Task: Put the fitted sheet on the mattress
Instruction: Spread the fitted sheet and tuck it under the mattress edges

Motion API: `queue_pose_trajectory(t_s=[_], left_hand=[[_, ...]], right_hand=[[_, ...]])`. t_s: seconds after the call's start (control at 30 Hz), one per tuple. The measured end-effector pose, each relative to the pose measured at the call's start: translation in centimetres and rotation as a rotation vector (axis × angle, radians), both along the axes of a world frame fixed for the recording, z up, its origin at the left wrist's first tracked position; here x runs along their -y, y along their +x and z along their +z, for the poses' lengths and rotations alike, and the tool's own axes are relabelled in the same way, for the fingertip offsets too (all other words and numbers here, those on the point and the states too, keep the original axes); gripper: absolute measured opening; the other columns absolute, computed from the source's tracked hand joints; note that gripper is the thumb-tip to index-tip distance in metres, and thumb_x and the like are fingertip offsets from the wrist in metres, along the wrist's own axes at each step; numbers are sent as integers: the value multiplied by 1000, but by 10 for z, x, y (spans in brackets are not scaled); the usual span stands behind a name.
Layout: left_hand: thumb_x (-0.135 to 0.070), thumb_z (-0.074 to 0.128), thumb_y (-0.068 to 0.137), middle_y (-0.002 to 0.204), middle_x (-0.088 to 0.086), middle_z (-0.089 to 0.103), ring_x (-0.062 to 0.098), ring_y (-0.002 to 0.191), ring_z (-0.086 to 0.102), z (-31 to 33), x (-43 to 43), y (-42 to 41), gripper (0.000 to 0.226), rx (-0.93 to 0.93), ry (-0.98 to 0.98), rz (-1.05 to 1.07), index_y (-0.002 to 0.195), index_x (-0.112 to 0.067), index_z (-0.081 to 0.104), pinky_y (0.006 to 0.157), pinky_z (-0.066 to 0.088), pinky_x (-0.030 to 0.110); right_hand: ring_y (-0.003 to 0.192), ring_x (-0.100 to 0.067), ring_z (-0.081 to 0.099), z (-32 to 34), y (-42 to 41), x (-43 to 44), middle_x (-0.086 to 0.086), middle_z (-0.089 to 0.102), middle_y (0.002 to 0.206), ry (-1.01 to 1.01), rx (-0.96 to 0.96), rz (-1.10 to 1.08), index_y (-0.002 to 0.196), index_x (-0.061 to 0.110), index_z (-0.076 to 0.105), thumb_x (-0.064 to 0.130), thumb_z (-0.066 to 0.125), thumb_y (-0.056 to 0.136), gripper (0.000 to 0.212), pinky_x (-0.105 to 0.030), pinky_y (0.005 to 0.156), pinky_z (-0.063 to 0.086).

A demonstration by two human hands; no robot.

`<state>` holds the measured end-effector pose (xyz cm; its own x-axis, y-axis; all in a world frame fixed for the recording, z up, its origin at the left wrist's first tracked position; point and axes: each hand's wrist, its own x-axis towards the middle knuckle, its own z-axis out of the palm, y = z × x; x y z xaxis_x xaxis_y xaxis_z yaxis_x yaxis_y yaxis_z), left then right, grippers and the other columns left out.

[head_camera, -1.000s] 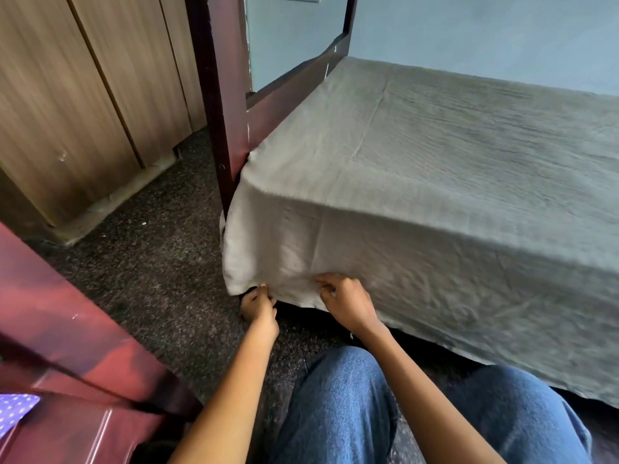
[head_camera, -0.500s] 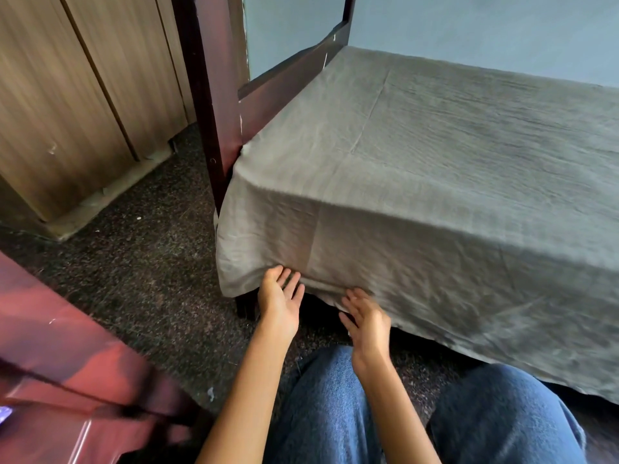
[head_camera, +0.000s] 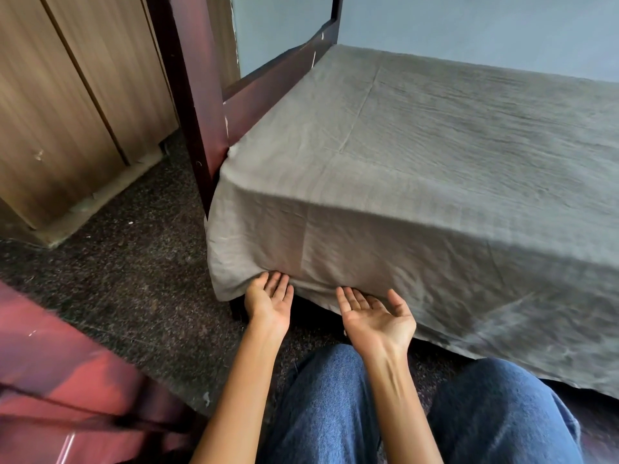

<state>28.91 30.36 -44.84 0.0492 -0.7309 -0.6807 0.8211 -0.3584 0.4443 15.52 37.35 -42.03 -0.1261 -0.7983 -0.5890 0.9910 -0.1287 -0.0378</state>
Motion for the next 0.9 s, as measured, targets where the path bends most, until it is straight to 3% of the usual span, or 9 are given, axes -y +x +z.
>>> queue_pose_trajectory(t_s=[0.13, 0.27, 0.43, 0.57, 0.67, 0.7, 0.83, 0.9], left_hand=[[-21, 37, 99, 141, 11, 43, 25, 131, 42, 9, 5, -5, 39, 35, 5, -25, 135, -4, 41, 103, 36, 40], [-27, 39, 98, 147, 9, 34, 22, 137, 33, 17, 15, -14, 48, 67, 31, -38, 141, -7, 33, 108, 30, 41], [-40, 38, 95, 144, 6, 36, 21, 134, 34, 26, 28, -25, 54, 98, 119, -15, 141, -12, 34, 109, 26, 40], [-45, 31, 95, 132, 3, 49, 18, 101, 48, 39, 33, -34, 49, 174, 241, 16, 131, -15, 47, 90, 35, 33], [-43, 27, 97, 131, 3, 50, 14, 78, 47, 52, 35, -37, 49, 256, 302, 14, 133, -15, 46, 73, 38, 29], [-42, 26, 98, 135, 2, 48, 14, 82, 48, 55, 36, -38, 49, 273, 312, 16, 134, -16, 45, 73, 37, 28], [-38, 27, 99, 139, 4, 46, 20, 124, 46, 68, 30, -38, 47, 312, 361, -31, 135, -13, 43, 100, 33, 33], [-35, 28, 99, 138, 7, 46, 22, 127, 44, 73, 33, -33, 42, 299, 386, -41, 126, -8, 47, 105, 32, 37]], right_hand=[[142, -33, 21, 8, -2, 1, -21, 22, 152, -7, -19, 25, 150, 9, 14, 20, 52, 71, 88, -55, 112, 22], [143, -33, 18, 8, -10, 4, -22, 19, 152, -2, 38, 44, 149, 7, 15, 32, 49, 87, 76, -55, 112, 21], [141, -32, 24, 6, -17, 13, -19, 29, 148, 41, 104, 56, 148, 11, 22, 42, 50, 86, 75, -56, 111, 22], [139, -32, 28, 14, -16, 17, -17, 30, 147, 196, 113, 51, 146, 14, 25, 45, 46, 89, 68, -56, 110, 24], [137, -32, 31, 21, -17, 21, -17, 35, 144, 282, 85, 77, 141, 11, 31, 48, 40, 93, 62, -53, 110, 26], [136, -32, 33, 23, -18, 25, -17, 36, 143, 311, 69, 89, 140, 10, 33, 49, 39, 93, 61, -51, 110, 27], [132, -29, 40, 31, -22, 26, -15, 42, 141, 445, 2, 145, 137, 8, 39, 44, 38, 95, 56, -46, 109, 29], [126, -28, 45, 34, -28, 26, -13, 48, 133, 480, -27, 136, 127, 8, 48, 36, 39, 94, 43, -45, 107, 33]])
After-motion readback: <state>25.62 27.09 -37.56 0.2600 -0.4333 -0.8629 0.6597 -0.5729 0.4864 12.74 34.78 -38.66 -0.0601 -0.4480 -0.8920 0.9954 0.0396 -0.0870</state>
